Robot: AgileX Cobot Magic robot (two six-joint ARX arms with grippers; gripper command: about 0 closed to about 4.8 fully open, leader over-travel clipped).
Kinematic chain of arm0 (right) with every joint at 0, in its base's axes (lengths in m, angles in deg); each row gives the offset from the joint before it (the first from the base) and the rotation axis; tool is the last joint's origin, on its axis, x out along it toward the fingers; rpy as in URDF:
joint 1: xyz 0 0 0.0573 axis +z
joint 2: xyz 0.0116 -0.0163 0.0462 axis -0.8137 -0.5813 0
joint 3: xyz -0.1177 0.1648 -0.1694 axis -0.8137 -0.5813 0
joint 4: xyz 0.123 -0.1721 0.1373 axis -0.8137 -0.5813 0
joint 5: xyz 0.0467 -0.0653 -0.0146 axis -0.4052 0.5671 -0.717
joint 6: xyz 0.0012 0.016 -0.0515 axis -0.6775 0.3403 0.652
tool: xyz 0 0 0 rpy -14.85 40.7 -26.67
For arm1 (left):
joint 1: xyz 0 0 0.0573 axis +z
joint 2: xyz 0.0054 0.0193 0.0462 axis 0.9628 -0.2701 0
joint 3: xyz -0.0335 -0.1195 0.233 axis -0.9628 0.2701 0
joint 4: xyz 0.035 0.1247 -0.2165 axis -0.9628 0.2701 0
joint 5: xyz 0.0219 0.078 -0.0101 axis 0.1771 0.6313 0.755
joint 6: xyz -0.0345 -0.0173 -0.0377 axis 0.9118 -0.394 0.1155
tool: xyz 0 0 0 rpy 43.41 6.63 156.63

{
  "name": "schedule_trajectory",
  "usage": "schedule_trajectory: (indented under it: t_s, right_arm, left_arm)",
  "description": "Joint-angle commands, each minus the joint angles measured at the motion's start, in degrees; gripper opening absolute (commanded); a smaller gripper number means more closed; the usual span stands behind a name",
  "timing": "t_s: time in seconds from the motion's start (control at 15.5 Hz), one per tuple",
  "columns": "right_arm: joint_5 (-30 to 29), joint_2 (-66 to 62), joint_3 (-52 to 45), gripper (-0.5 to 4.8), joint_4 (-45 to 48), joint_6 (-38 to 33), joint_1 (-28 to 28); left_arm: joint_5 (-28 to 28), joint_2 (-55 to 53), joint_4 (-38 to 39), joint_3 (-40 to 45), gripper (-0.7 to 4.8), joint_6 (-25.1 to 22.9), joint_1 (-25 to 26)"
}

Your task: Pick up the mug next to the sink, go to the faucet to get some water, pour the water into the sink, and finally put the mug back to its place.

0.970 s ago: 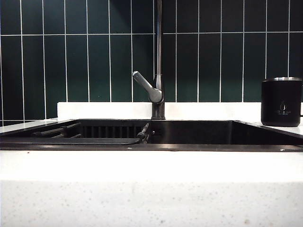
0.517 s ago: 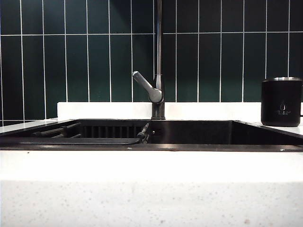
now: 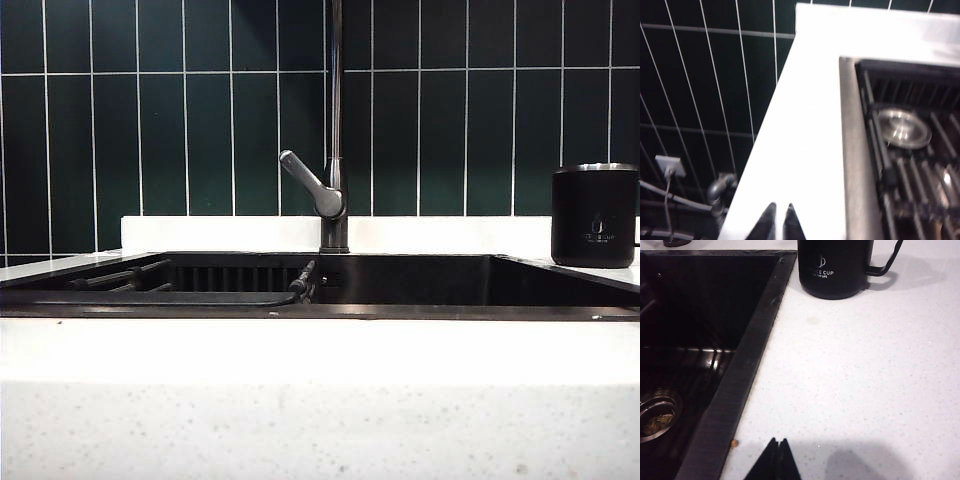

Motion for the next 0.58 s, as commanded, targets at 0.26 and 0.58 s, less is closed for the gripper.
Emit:
schedule_trajectory:
  t_s: [0.26, 0.58]
  right_arm:
    - [0.04, -0.07, 0.24, 0.0, 0.42, 0.13, 0.0]
    - [0.04, -0.07, 0.24, 0.0, 0.39, 0.13, 0.0]
  left_arm:
    - [-3.91, 8.85, 1.25, -0.02, 0.21, 0.13, 0.24]
    - [-3.91, 15.8, 5.35, -0.02, 0.21, -0.07, 0.24]
